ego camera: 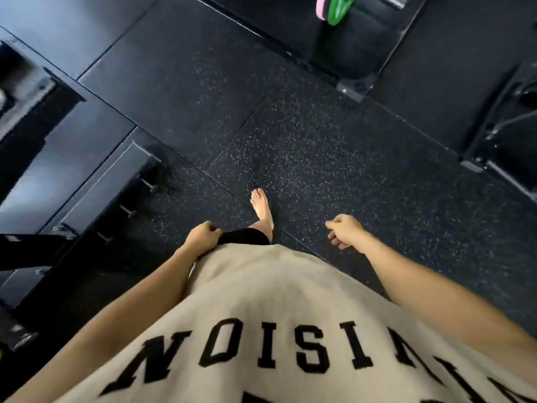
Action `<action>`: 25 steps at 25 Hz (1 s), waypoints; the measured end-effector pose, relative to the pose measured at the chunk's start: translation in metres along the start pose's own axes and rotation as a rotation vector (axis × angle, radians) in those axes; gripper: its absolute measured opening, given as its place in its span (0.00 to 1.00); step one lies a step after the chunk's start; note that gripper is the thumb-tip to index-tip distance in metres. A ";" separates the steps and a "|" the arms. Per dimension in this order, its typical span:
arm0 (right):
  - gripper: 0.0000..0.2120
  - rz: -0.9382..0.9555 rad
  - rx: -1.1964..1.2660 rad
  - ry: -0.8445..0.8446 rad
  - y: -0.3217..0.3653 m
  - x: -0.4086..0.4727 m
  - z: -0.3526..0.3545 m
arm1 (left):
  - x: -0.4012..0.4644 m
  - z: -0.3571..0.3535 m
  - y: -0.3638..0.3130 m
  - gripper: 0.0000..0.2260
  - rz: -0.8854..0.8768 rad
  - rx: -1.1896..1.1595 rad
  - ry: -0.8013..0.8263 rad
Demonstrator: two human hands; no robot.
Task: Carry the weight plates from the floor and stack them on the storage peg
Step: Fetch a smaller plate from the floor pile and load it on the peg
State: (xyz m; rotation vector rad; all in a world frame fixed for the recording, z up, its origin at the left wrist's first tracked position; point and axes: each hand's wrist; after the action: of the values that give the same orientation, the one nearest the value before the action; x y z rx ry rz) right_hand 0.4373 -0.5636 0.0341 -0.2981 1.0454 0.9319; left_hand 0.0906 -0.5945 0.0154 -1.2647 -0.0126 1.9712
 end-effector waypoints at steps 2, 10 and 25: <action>0.07 0.025 -0.054 0.027 0.039 0.038 0.029 | 0.039 0.007 -0.025 0.16 0.045 -0.010 0.050; 0.09 0.064 -0.119 -0.112 0.241 0.166 0.176 | 0.202 0.162 -0.171 0.13 0.066 -0.189 -0.014; 0.08 0.376 -0.647 0.104 0.696 0.371 0.348 | 0.397 0.361 -0.317 0.16 0.394 -0.609 -0.330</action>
State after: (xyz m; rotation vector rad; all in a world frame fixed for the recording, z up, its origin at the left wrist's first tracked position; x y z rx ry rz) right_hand 0.1737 0.2576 0.0391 -0.7064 0.8827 1.6064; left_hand -0.0793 0.0049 0.0183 -1.3621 -0.6091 2.6236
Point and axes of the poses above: each hand's wrist, its own x-axis towards the middle knuckle, its own z-axis out of the back of the hand, y = z × x, and after that the axes turned 14 degrees about -x, right-handed
